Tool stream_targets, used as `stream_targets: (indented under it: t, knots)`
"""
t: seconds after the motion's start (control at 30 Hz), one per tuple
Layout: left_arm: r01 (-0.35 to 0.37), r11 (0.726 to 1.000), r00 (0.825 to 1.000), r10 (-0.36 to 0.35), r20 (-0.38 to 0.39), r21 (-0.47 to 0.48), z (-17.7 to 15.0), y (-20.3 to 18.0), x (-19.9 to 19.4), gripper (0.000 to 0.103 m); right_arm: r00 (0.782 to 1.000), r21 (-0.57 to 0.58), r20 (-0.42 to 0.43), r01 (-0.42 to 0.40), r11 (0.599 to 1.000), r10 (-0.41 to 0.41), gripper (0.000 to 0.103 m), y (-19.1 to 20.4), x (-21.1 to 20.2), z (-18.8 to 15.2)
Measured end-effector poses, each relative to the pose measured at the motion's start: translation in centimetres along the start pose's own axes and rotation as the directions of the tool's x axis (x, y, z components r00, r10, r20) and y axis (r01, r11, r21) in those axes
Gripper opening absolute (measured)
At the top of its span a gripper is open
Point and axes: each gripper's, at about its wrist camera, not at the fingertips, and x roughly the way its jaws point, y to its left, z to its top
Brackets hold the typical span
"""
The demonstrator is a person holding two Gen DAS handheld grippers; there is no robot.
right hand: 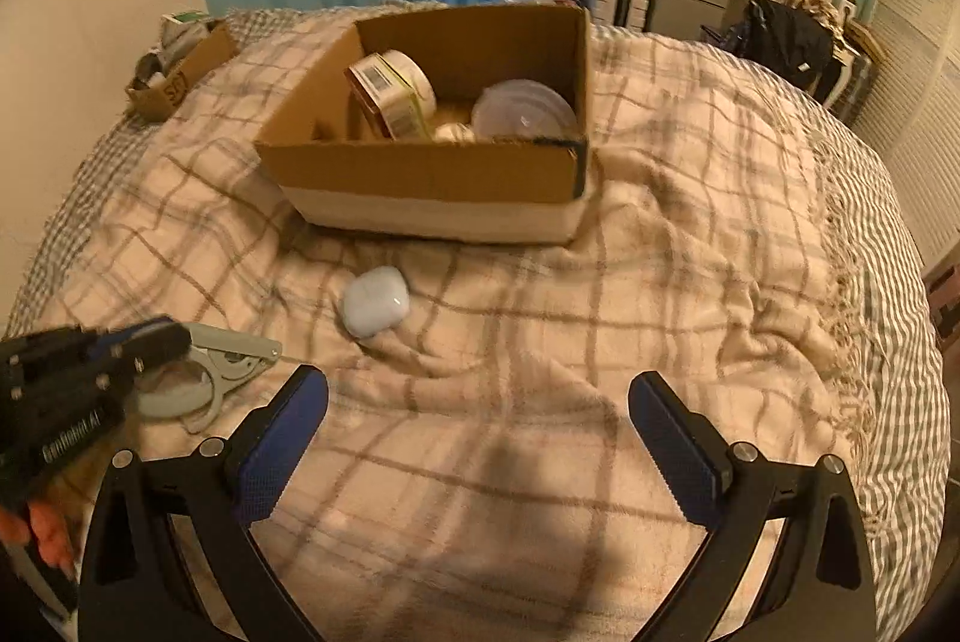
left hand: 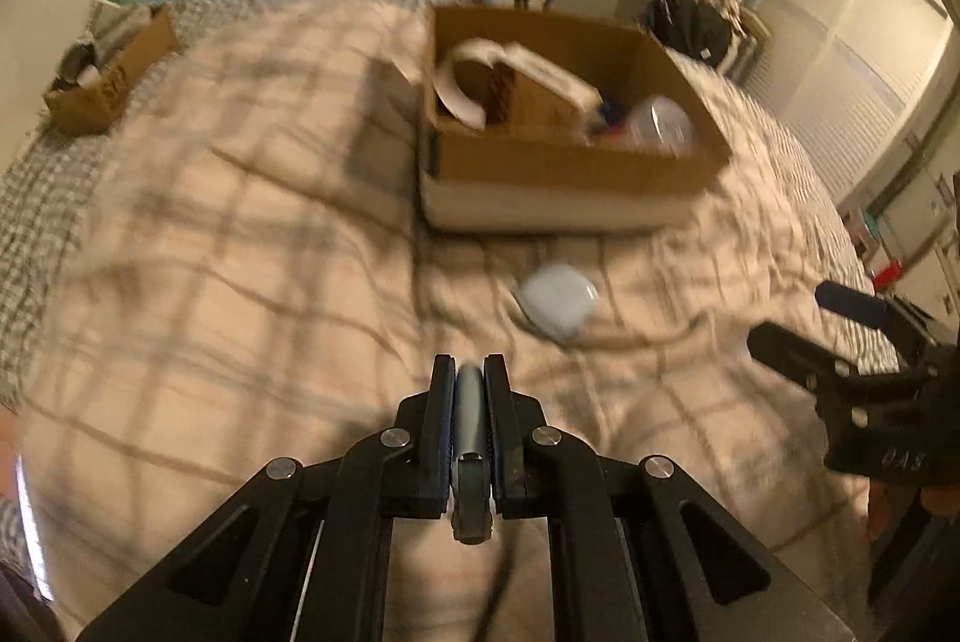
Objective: Organize objects
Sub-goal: 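Grasp the pale green plastic clip with the left tool, then grasp the white earbud case with the right tool while the left tool holds the clip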
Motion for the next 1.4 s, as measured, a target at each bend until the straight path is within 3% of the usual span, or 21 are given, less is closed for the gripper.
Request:
stream_targets:
  t: [0.2,0.33,0.57,0.67,0.73,0.8,0.87,1.03,1.2,1.4]
  knots:
    - [-0.036,0.999,0.997,0.038,0.063,-0.023,3.2,1.5,0.0,0.009,0.999,-0.17,-0.013,-0.035,0.985,0.034,0.1,4.2,1.9,3.2]
    - [-0.051,0.999,0.996,0.053,0.069,-0.017,3.8,2.3,0.7,0.009,0.996,-0.22,-0.076,-0.051,0.974,0.035,0.1,6.2,6.3,4.0]
    - [-0.035,0.998,0.997,0.039,-0.063,0.058,1.1,2.5,3.9,0.009,0.974,-0.206,-0.224,-0.086,0.975,0.039,0.091,6.7,12.9,3.6]
    - [-0.015,0.996,0.983,0.031,-0.181,0.093,-0.7,2.1,5.9,0.009,0.969,-0.207,-0.246,-0.09,0.974,0.037,0.089,6.9,14.2,3.6]
    - [-0.031,0.994,0.978,0.052,-0.202,0.108,-1.5,2.0,6.8,0.01,0.964,-0.216,-0.264,-0.093,0.972,0.034,0.085,7.2,15.0,3.5]
    - [-0.011,0.997,0.97,0.029,-0.24,0.076,-1.7,2.5,7.6,0.01,0.958,-0.225,-0.288,-0.089,0.97,0.021,0.064,7.4,15.6,3.2]
    - [-0.005,0.998,0.97,0.019,-0.244,0.059,-1.7,2.8,7.5,0.01,0.962,-0.232,-0.274,-0.061,0.971,-0.005,0.05,7.3,15.3,3.1]
    - [0.022,0.999,0.976,-0.013,-0.218,0.038,-2.0,2.8,6.1,0.01,0.975,-0.194,-0.221,-0.066,0.979,0.022,0.05,6.7,11.8,2.2]
    - [0.053,0.999,0.988,-0.052,-0.146,0.0,-2.1,2.7,2.7,0.01,0.99,-0.13,-0.127,-0.079,0.988,0.062,0.049,5.9,6.2,1.2]
    - [0.072,0.997,0.997,-0.072,-0.04,-0.006,-0.7,1.3,-1.6,0.01,0.997,-0.155,-0.039,-0.07,0.985,0.065,0.049,7.0,-0.4,-0.1]
